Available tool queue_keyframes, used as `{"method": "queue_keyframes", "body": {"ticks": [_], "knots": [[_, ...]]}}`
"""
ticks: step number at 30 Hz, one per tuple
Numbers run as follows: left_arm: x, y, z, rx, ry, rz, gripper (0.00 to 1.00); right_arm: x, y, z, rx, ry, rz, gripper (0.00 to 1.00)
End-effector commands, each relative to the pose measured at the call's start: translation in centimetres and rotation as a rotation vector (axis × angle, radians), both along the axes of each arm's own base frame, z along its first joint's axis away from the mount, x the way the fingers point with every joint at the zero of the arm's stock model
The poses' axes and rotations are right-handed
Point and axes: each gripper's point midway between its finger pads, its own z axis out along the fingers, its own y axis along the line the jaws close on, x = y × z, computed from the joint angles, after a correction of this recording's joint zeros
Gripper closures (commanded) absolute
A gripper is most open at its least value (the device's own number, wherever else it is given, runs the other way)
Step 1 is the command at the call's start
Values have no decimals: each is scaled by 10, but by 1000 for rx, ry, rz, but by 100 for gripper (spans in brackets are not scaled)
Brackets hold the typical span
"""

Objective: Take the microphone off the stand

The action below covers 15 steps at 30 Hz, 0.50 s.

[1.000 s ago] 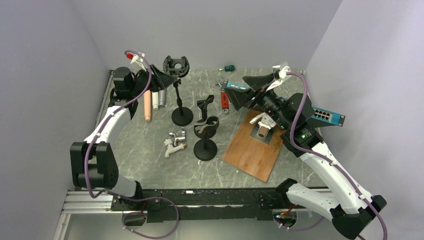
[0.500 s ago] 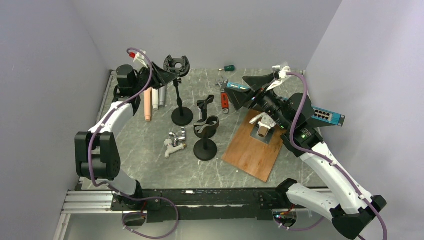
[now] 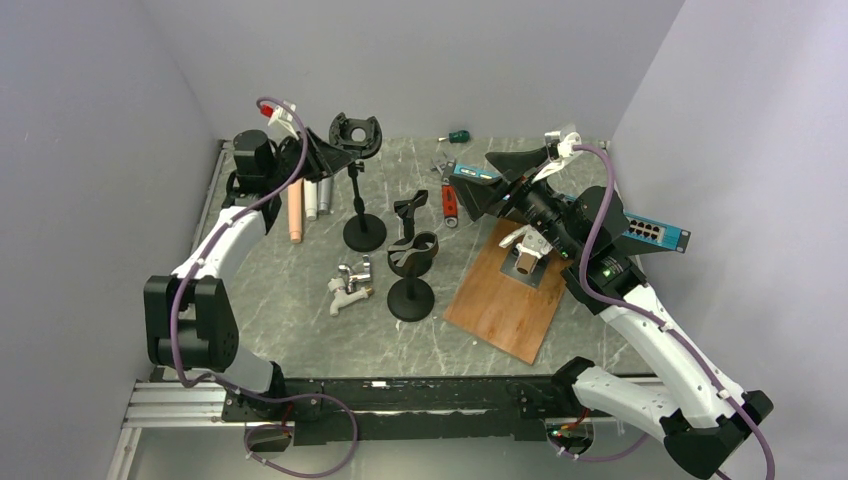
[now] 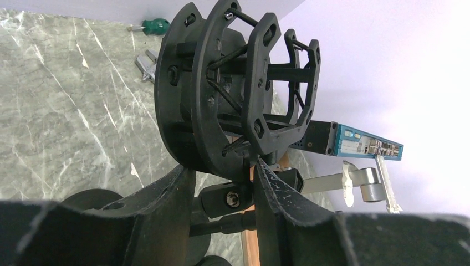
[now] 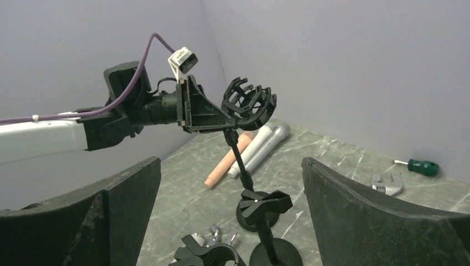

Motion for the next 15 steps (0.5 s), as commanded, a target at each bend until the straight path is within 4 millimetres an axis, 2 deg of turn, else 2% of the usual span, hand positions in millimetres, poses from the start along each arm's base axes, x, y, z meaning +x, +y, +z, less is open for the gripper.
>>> {"method": "queue_keyframes", "body": {"ticks": [1,15], "knots": [[-13,19,-102,171,235,55,66,-5,-4,15,25,-46,-3,0],[-15,17,-153,177,362,73,68,-14,-17,19,31,-63,-35,0]]}}
